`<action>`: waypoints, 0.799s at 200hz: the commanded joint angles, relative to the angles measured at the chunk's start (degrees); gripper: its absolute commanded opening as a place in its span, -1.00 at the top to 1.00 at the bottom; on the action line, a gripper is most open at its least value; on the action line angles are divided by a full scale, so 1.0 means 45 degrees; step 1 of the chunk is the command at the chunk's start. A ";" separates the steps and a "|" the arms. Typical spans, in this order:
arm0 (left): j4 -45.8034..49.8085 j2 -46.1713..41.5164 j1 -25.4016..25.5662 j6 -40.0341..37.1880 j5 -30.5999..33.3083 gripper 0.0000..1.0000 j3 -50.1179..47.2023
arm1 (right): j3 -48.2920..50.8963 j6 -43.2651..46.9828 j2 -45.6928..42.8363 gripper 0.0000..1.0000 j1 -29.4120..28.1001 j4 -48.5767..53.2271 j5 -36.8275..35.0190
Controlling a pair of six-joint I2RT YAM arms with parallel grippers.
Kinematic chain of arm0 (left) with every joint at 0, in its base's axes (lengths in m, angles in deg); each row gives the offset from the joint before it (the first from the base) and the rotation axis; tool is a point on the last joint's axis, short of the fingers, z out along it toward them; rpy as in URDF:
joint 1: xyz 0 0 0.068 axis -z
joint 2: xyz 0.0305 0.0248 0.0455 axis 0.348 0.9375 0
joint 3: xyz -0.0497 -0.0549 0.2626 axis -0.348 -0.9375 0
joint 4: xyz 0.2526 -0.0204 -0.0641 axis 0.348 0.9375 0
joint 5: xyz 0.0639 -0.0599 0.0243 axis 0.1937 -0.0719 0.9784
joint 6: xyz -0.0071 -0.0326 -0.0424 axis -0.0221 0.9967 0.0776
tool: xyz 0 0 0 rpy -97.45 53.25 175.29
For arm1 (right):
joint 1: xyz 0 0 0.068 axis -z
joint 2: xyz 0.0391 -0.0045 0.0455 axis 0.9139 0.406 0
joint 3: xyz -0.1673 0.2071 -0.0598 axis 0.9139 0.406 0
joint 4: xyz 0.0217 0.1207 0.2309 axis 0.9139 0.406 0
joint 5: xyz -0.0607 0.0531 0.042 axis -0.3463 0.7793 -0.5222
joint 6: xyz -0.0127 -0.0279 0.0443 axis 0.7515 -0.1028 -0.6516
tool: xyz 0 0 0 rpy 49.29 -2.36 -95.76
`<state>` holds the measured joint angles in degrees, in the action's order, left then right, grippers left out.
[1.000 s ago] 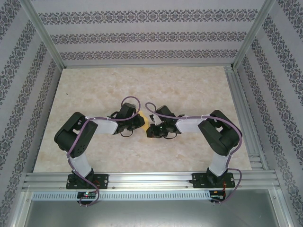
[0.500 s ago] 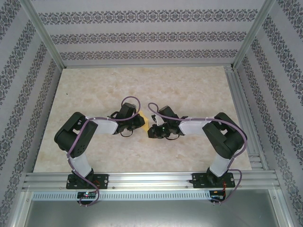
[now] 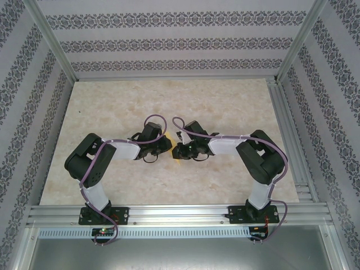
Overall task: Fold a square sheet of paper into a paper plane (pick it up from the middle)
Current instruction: Fold the wing for the fifth time at the center of the table.
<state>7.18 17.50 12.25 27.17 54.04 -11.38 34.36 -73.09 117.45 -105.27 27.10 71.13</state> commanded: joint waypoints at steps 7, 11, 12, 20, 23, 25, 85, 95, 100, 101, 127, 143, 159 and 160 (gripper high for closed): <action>0.0602 0.0719 -0.0101 0.0103 0.0374 0.70 -0.0174 | -0.0114 0.0450 0.0263 0.71 -0.0005 0.0318 0.0021; 0.0602 0.0709 -0.0119 0.0108 0.0389 0.70 -0.0173 | -0.0109 0.0465 0.0276 0.70 0.0004 0.0380 -0.0009; 0.0612 0.0713 -0.0110 0.0116 0.0390 0.70 -0.0169 | -0.0099 0.0486 0.0284 0.70 -0.0005 0.0404 -0.0040; 0.0620 0.0719 -0.0120 0.0122 0.0420 0.70 -0.0172 | -0.0082 0.0535 0.0286 0.70 -0.0019 0.0476 -0.0080; 0.0621 0.0710 -0.0113 0.0135 0.0422 0.70 -0.0171 | -0.0056 0.0568 0.0296 0.70 -0.0030 0.0514 -0.0100; 0.0621 0.0716 -0.0118 0.0141 0.0443 0.70 -0.0172 | -0.0041 0.0590 0.0303 0.70 -0.0033 0.0531 -0.0117; 0.0679 0.0675 -0.0115 0.0221 0.0625 0.70 -0.0197 | 0.0244 0.0765 0.0481 0.71 -0.0034 0.0924 -0.0195; 0.0677 0.0659 -0.0119 0.0221 0.0645 0.70 -0.0195 | 0.0297 0.0832 0.0501 0.71 -0.0054 0.1079 -0.0276; 0.0685 0.0658 -0.0116 0.0201 0.0632 0.70 -0.0188 | 0.0339 0.0873 0.0481 0.71 -0.0078 0.1167 -0.0343; 0.0682 0.0658 -0.0118 0.0201 0.0629 0.70 -0.0196 | 0.0350 0.0885 0.0472 0.71 -0.0075 0.1184 -0.0359; 0.0651 0.0600 -0.0120 0.0115 0.0583 0.70 -0.0135 | 0.0545 0.1138 0.0423 0.74 -0.0179 0.1818 -0.0891; 0.0674 0.0525 -0.0112 -0.0020 0.0548 0.69 -0.0059 | 0.0668 0.1200 0.0423 0.76 -0.0187 0.2025 -0.1157; 0.0786 0.0430 -0.0192 -0.0212 0.0529 0.68 0.0044 | 0.0785 0.1228 0.0423 0.77 -0.0205 0.2190 -0.1369; 0.0791 0.0427 -0.0195 -0.0230 0.0528 0.68 0.0057 | 0.0787 0.1238 0.0433 0.77 -0.0207 0.2203 -0.1380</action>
<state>7.18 17.48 12.25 27.52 54.08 -11.36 34.91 -69.17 118.48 -105.42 29.02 69.75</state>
